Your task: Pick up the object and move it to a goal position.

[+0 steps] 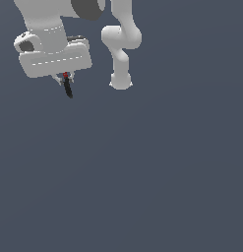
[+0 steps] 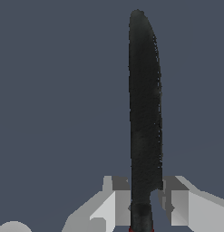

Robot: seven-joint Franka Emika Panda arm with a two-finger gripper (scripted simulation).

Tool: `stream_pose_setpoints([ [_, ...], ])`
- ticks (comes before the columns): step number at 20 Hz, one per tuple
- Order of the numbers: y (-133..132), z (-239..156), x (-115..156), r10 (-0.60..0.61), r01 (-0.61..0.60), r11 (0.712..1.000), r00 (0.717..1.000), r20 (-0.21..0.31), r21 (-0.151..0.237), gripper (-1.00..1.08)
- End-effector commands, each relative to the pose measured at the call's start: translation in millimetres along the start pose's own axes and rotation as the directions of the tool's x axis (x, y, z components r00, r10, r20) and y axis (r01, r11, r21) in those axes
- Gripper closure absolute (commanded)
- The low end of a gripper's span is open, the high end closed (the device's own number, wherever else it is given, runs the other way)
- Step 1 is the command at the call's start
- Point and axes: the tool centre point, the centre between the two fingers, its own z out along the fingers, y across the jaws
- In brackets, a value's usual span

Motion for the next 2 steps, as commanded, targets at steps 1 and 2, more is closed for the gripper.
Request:
stream_pose_setpoints([
  [1,1.9,-2.5,-0.8,-0.001,0.001,1.000,1.000,0.001,0.000,1.08],
  [2,2.0,-2.5,-0.8,-0.001,0.001,1.000,1.000,0.001,0.000,1.08],
])
